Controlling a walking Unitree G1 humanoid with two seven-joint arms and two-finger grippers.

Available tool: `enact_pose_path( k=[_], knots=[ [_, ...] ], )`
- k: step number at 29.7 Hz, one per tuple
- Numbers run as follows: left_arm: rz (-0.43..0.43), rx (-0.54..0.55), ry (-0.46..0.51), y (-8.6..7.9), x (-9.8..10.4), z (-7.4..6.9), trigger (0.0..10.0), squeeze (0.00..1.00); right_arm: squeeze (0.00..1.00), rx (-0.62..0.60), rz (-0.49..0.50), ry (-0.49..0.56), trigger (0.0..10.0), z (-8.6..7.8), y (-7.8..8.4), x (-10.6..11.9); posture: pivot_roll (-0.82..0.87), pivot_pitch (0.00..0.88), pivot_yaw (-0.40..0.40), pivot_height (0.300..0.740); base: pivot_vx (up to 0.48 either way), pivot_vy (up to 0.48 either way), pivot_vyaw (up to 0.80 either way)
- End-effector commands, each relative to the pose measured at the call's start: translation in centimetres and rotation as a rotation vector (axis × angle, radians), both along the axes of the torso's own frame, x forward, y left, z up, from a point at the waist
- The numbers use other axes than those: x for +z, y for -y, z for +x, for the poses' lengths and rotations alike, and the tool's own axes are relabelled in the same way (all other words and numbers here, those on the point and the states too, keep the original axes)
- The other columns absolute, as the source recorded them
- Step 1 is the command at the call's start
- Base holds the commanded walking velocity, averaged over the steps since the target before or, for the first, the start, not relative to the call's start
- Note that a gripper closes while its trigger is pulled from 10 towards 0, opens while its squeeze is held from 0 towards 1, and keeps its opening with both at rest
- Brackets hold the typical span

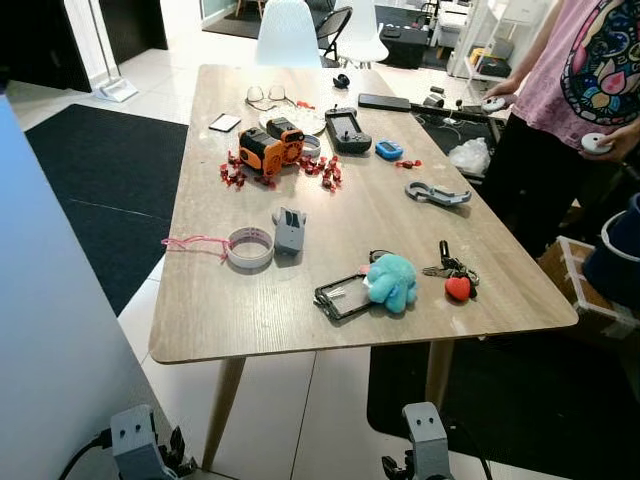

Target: Hang keys on a hook

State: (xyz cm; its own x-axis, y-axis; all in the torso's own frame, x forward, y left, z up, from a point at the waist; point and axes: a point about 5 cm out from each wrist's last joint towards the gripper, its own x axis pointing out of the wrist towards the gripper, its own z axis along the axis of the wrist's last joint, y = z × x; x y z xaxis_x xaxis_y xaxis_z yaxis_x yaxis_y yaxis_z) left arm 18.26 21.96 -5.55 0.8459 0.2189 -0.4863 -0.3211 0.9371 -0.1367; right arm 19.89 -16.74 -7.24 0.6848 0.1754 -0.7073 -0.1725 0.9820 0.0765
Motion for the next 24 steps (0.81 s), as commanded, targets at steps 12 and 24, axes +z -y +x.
enact_pose_path(
  k=[12,24],
  knots=[
    [-0.002,-0.015,-0.032,0.39,-0.46,-0.48,10.0,0.0,0.0,-0.012,-0.005,-0.022,10.0,-0.51,0.28,-0.29,0.08,0.102,-0.078,0.74,0.0,-0.281,0.0],
    [0.002,-0.024,-0.039,0.42,-0.46,-0.33,10.0,0.0,0.0,-0.012,-0.002,-0.012,10.0,-0.35,0.24,-0.18,0.08,0.099,-0.076,0.74,0.0,-0.31,0.0]
  ],
)
